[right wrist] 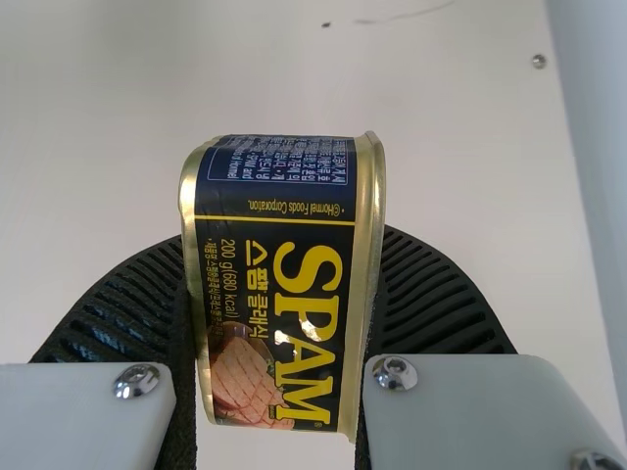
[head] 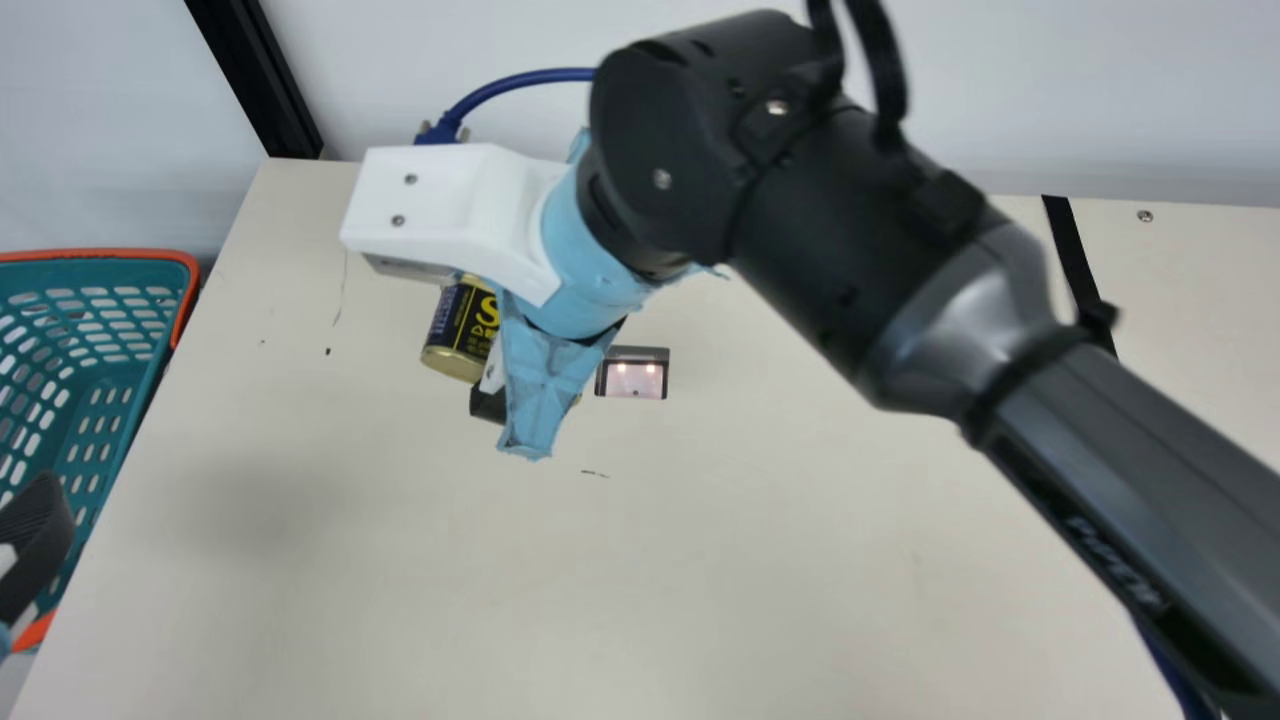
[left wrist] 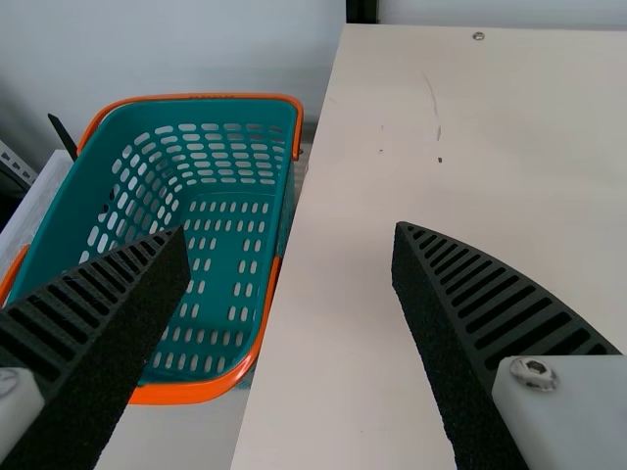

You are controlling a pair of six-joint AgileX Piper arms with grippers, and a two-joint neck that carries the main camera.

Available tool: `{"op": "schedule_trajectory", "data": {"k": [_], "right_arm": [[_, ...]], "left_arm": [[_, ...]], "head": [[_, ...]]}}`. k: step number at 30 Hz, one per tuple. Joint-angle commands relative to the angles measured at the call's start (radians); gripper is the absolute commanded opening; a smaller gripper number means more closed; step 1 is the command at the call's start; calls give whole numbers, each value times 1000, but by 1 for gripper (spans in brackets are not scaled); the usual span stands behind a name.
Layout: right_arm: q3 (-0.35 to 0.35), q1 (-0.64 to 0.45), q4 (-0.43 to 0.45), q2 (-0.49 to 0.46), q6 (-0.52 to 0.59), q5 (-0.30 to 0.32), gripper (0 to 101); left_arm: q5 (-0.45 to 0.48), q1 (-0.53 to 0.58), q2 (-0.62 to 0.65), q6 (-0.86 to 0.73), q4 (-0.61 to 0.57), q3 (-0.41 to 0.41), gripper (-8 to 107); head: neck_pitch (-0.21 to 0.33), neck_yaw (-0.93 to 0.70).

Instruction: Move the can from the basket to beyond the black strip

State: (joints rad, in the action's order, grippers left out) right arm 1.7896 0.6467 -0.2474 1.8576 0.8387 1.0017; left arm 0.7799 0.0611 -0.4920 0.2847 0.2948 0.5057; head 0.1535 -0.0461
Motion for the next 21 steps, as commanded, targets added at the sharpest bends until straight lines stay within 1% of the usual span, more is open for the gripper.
{"op": "schedule_trajectory", "data": {"k": [1,7,13,17,21], "right_arm": [[-100,-13,-50,-44,17,-132,0],[-286,-52,-169,-128,90,-338,0],[-438,-81,-335,-178,208,-506,0],[-507,-92,-456,-192,307,-586,0],[-545,-104,-573,-192,405,-634,0]], "left_arm": [[0,0,0,0,0,0,90],[0,0,0,0,0,0,90],[0,0,0,0,0,0,90],[0,0,0,0,0,0,90],[0,0,0,0,0,0,90]], "head": [[2,4],[2,4],[2,4],[2,4],[2,4]]}}
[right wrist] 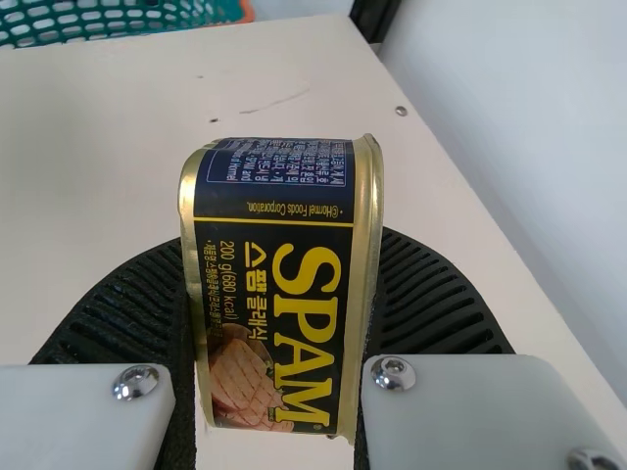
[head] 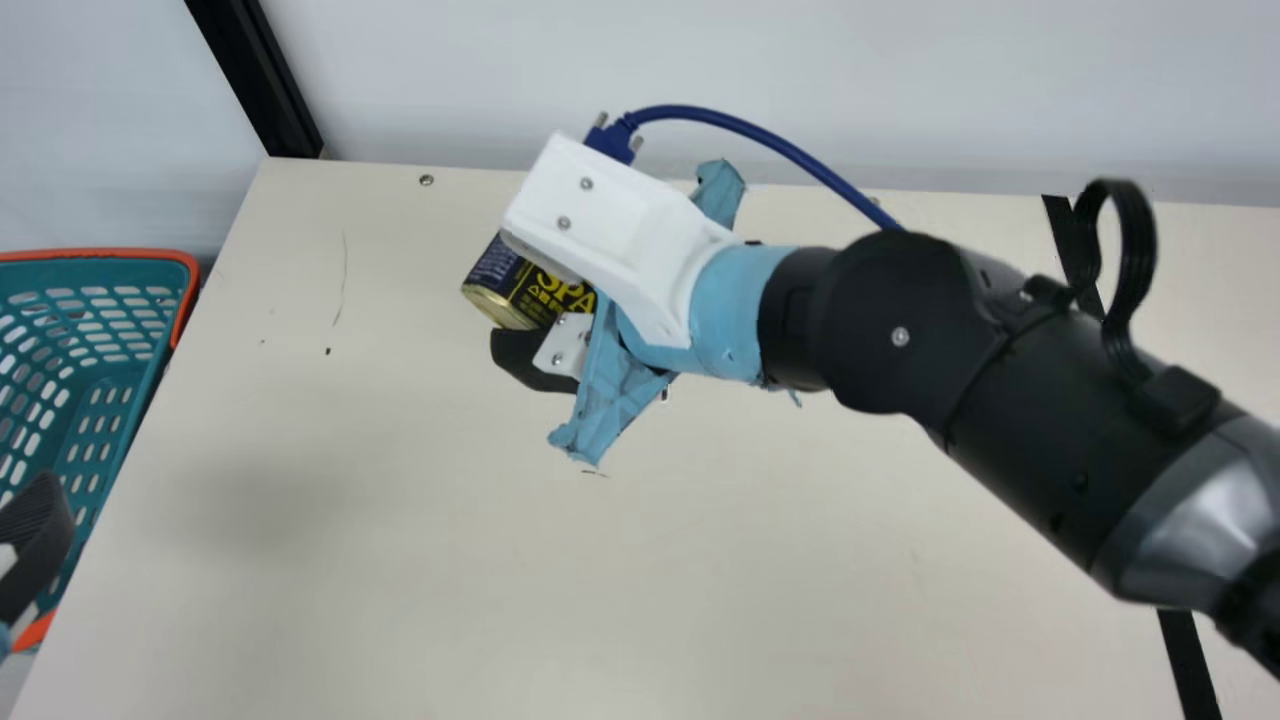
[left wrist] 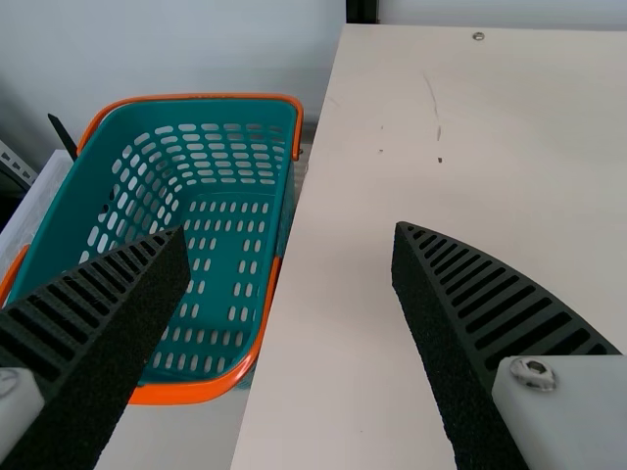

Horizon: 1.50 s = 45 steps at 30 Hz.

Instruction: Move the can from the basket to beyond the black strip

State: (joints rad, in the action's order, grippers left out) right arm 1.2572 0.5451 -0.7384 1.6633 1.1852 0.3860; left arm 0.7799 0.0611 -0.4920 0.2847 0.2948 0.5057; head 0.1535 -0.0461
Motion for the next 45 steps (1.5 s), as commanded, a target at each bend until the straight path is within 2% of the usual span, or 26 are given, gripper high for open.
{"op": "schedule_trajectory", "data": {"k": [1,7,12,16,21,26,30,34,40,45], "right_arm": [[-19,-7,-112,5,84,-26,0],[-29,-49,-279,28,232,-34,0],[-23,-99,-421,59,363,3,0],[-14,-144,-551,89,475,58,0],[-23,-212,-732,132,636,159,0],[-50,-261,-846,180,760,263,0],[-71,-283,-900,216,832,337,0],[-84,-288,-919,246,874,380,0],[-89,-293,-936,274,909,389,0],[-81,-307,-943,256,909,377,0]], "left_arm": [[0,0,0,0,0,0,90],[0,0,0,0,0,0,90],[0,0,0,0,0,0,90],[0,0,0,0,0,0,90],[0,0,0,0,0,0,90],[0,0,0,0,0,0,90],[0,0,0,0,0,0,90],[0,0,0,0,0,0,90],[0,0,0,0,0,0,90],[0,0,0,0,0,0,90]], "head": [[2,4],[2,4],[2,4],[2,4],[2,4],[2,4],[2,4],[2,4],[2,4],[2,4]]}}
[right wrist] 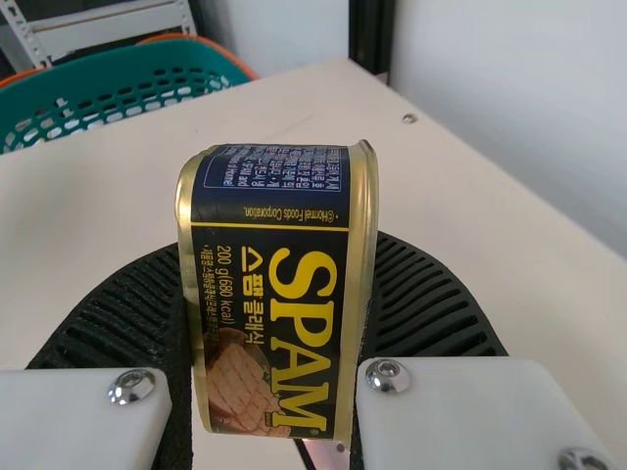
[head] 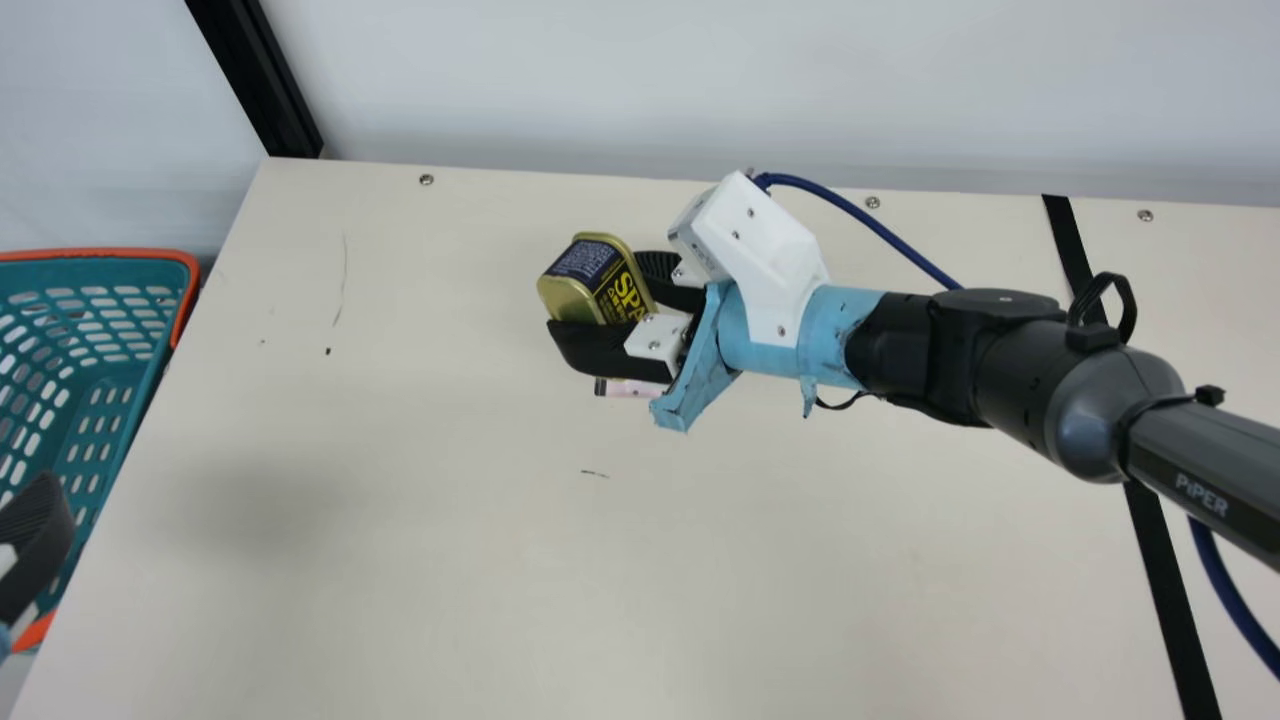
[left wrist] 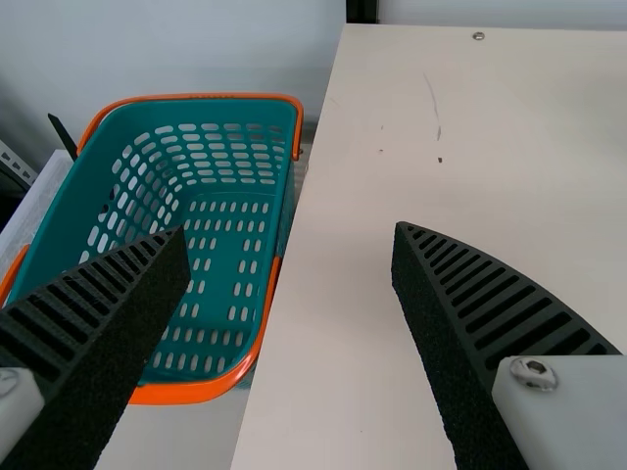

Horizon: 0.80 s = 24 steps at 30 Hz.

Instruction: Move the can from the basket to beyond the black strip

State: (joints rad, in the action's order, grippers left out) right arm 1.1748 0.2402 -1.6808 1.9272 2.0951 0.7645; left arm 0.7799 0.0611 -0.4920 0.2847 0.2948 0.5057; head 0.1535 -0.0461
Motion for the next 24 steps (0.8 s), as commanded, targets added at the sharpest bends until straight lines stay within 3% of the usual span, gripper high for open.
{"op": "schedule_trajectory", "data": {"k": [1,7,14,19,24], "right_arm": [[-1,-5,0,-17,-1,-5,0],[-24,-25,29,-94,-15,-34,0],[-39,-37,162,-198,-139,-116,0],[-57,-50,336,-268,-302,-207,0],[-80,-72,598,-336,-525,-281,0]], "left_arm": [[0,0,0,0,0,0,90],[0,0,0,0,0,0,90],[0,0,0,0,0,0,90],[0,0,0,0,0,0,90],[0,0,0,0,0,0,90]], "head": [[2,4],[2,4],[0,21],[1,86],[7,162]]}}
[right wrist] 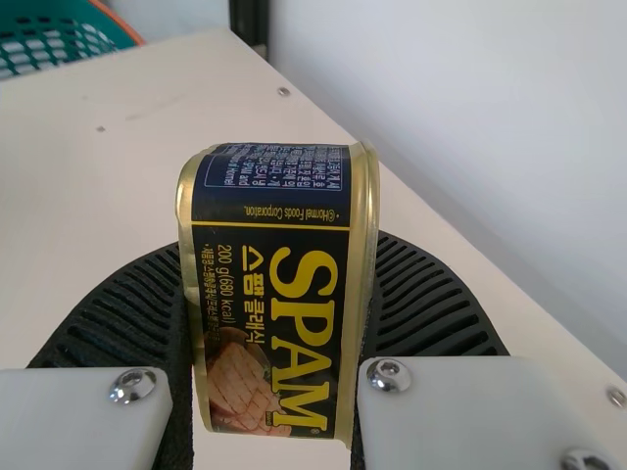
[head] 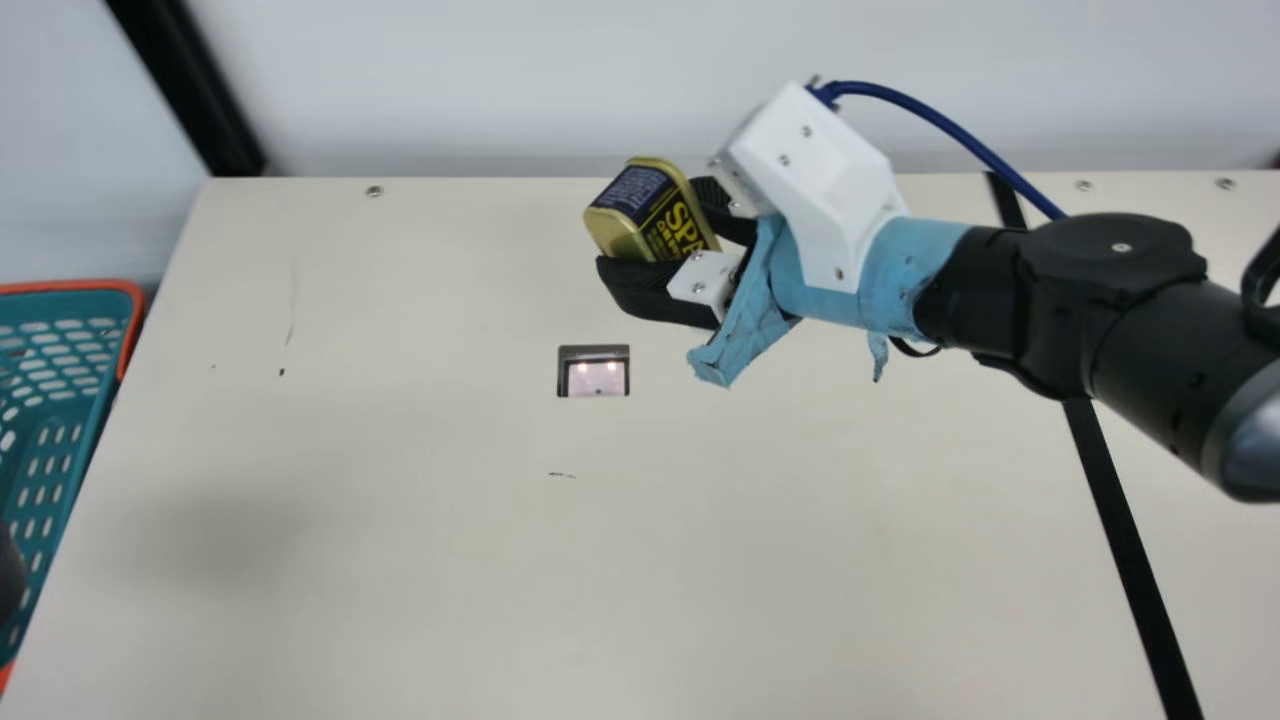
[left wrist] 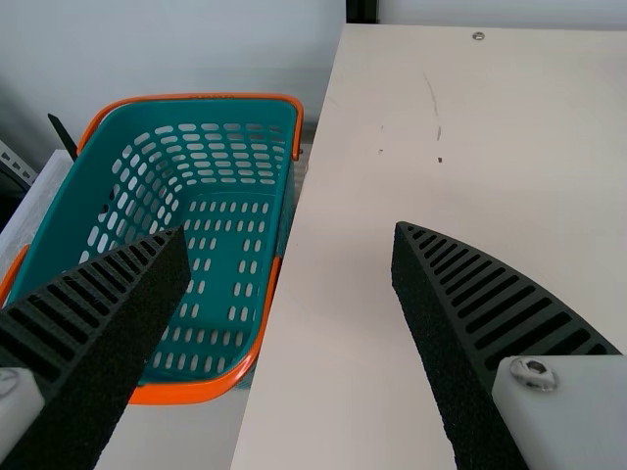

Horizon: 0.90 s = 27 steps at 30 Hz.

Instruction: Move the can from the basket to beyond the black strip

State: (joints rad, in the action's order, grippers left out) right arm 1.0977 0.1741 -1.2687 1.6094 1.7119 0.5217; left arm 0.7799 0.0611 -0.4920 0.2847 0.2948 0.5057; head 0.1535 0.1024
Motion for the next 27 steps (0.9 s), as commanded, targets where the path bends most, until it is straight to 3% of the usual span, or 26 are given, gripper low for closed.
{"op": "schedule_trajectory", "data": {"k": [1,7,13,20,27], "right_arm": [[-6,-13,248,-31,-192,-45,0],[-10,-85,622,-99,-488,-22,0],[41,-162,961,-174,-751,114,0],[96,-206,1214,-242,-912,302,0],[93,-250,1397,-274,-961,441,0]], "left_arm": [[0,0,0,0,0,0,90],[0,0,0,0,0,0,90],[0,0,0,0,0,0,90],[0,0,0,0,0,0,90],[0,0,0,0,0,0,90]], "head": [[8,29],[19,109],[32,186],[40,251],[42,288]]}}
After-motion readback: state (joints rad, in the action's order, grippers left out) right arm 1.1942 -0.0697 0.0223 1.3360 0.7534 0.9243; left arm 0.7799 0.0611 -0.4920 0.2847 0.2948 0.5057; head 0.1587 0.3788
